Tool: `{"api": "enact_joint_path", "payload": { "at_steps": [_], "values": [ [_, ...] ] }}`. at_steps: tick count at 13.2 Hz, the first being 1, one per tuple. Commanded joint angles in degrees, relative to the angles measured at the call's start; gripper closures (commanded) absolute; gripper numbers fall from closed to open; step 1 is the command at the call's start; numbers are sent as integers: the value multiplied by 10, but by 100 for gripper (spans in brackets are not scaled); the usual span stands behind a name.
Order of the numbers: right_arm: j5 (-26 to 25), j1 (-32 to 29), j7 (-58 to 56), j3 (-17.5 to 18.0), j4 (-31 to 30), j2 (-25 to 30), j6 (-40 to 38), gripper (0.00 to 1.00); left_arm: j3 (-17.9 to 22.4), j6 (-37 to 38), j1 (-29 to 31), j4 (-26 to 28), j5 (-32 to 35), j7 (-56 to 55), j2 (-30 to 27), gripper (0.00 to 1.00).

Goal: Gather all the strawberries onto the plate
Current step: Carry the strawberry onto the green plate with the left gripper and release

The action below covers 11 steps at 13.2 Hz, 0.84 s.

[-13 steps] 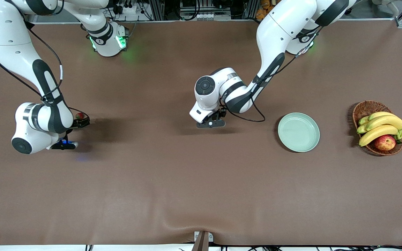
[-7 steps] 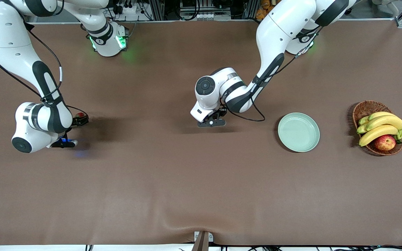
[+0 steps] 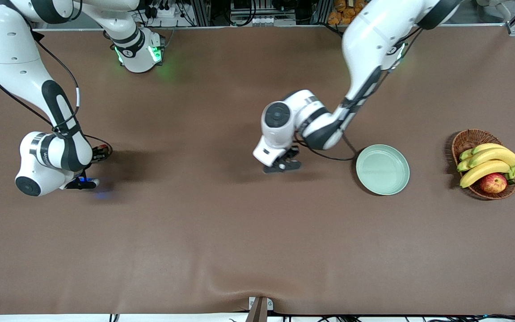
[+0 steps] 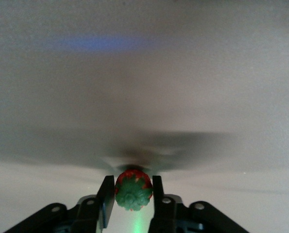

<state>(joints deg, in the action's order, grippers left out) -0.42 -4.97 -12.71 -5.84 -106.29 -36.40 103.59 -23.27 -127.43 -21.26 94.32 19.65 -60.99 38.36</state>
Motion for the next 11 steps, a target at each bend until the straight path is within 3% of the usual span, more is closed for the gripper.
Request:
{"api": "enact_joint_path", "payload": {
  "at_steps": [1,4,5,7,9,11],
  "values": [
    [-12,-8,-28,5,-5,3,6,92,-53,51,111,22,-1,23,-58,100],
    [-2,5,-20,7,52,9,3,95,-86,117,226,23,-1,110,-66,100],
    [1,21,-20,10,94,10,1,100,-86,137,252,24,-1,140,-67,100],
    [27,85,-2,11,156,11,-3,100,-86,137,307,55,1,171,-66,100],
    [114,135,87,11,171,12,-2,100,-86,126,335,79,8,181,-65,100],
    [267,190,188,11,172,9,1,100,-86,93,365,108,13,192,-59,100]
  ]
}}
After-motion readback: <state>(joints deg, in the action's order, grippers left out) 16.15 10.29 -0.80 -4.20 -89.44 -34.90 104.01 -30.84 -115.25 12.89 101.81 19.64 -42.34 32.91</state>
